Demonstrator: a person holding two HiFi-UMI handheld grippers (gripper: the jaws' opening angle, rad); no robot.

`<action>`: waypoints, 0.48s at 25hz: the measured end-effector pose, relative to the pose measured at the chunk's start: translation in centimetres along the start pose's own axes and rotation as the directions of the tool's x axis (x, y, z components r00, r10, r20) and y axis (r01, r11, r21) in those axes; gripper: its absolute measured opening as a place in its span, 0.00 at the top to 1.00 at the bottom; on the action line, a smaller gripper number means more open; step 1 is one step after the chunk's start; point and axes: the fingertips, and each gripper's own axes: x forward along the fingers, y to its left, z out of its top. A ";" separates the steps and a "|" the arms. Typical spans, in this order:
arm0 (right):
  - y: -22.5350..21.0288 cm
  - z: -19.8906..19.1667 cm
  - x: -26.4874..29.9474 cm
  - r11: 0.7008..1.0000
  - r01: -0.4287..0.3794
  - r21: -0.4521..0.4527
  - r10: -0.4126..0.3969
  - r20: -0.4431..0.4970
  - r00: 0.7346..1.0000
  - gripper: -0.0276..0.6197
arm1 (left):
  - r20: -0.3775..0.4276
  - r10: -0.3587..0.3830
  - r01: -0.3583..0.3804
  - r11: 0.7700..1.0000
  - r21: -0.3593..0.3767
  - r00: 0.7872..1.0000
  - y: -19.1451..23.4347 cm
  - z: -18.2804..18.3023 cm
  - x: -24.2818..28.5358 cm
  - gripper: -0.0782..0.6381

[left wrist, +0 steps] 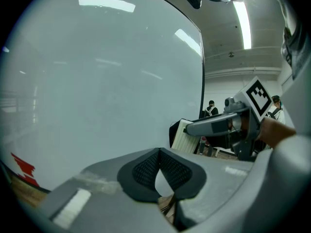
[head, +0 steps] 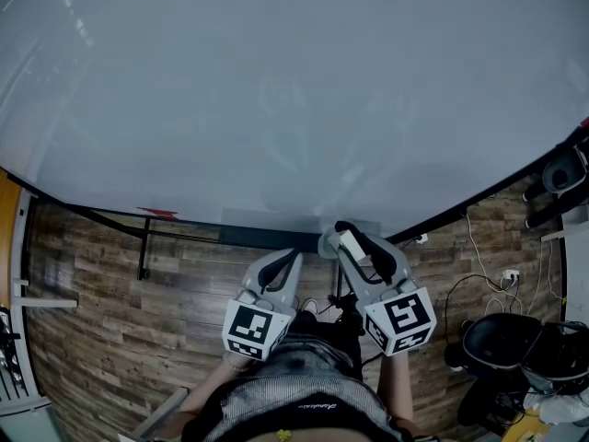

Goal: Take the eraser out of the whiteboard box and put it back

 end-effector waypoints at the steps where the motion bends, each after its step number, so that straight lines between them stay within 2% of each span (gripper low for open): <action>1: 0.0 0.0 0.0 1.000 0.000 0.000 0.000 0.001 1.000 0.70 | 0.000 0.001 -0.001 1.000 0.000 1.000 0.0 0.0 0.0 0.89; 12: -0.2 -0.5 0.4 1.000 0.007 -0.005 -0.007 -0.006 1.000 0.70 | -0.002 0.008 -0.008 1.000 0.001 1.000 0.1 -0.1 -0.3 0.89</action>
